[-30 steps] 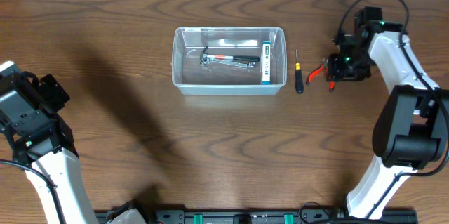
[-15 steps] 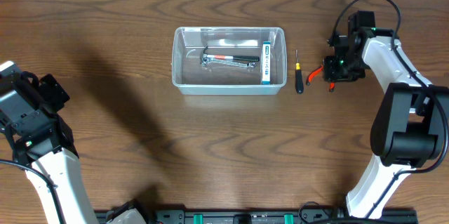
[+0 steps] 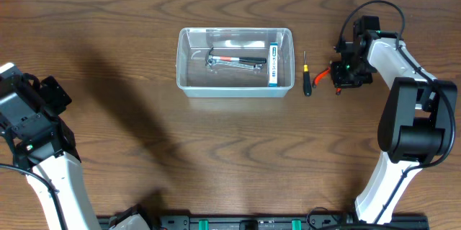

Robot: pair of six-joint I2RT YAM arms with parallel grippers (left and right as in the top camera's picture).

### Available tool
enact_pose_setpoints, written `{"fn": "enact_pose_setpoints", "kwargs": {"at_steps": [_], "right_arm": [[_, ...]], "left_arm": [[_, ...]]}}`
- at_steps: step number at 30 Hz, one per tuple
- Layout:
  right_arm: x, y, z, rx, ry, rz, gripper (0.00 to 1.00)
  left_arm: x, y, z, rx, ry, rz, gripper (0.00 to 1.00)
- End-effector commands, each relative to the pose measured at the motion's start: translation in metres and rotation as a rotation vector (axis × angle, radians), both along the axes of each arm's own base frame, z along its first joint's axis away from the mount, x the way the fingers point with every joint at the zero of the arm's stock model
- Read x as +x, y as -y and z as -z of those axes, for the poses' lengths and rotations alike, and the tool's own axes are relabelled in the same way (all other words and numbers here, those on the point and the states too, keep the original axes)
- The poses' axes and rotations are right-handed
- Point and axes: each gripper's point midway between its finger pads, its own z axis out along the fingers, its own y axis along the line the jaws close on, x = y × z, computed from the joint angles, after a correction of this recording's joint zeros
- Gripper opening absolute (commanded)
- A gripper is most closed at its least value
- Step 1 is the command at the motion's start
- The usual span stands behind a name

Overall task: Pack container
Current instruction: 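Move the right gripper to the red-handled pliers and grasp them, then carry the pliers over the container and lower them inside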

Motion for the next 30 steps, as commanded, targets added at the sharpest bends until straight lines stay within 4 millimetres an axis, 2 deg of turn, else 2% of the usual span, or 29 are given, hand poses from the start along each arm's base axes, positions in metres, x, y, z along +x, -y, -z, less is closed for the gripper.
{"fn": "enact_pose_setpoints", "kwargs": {"at_steps": [1,4,10,14,18,21,23,25,26,28,30], "right_arm": [[-0.007,-0.002,0.013,0.006,-0.040,0.006,0.09],[-0.008,-0.002,0.013,0.006,-0.043,0.006,0.04],[-0.009,-0.001,0.010,0.007,-0.051,0.006,0.01],[0.003,0.002,-0.013,0.005,-0.034,0.012,0.01],[0.030,0.005,-0.067,-0.003,0.068,0.013,0.01],[0.051,0.005,-0.125,-0.022,0.196,0.007,0.01],[0.059,-0.003,-0.164,-0.023,0.279,-0.010,0.01],[0.063,-0.025,-0.206,-0.004,0.372,-0.067,0.01],[0.063,-0.036,-0.218,0.008,0.401,-0.102,0.01],[0.060,-0.075,-0.247,0.031,0.479,-0.246,0.01],[0.054,-0.111,-0.262,0.031,0.532,-0.382,0.01]], "left_arm": [[0.000,-0.004,-0.007,0.018,0.000,-0.005,0.98],[0.000,-0.004,-0.007,0.018,-0.001,-0.005,0.98],[0.000,-0.004,-0.007,0.018,0.000,-0.005,0.98],[0.000,-0.004,-0.007,0.018,0.000,-0.005,0.98],[0.000,-0.004,-0.007,0.018,0.000,-0.005,0.98],[0.000,-0.004,-0.007,0.018,0.000,-0.005,0.98],[0.000,-0.004,-0.007,0.018,-0.001,-0.005,0.98],[0.000,-0.004,-0.007,0.018,-0.001,-0.005,0.98],[0.000,-0.004,-0.007,0.018,0.000,-0.005,0.98],[0.000,-0.004,-0.007,0.018,-0.001,-0.005,0.98],[0.000,-0.004,-0.007,0.018,0.000,-0.005,0.98]]}}
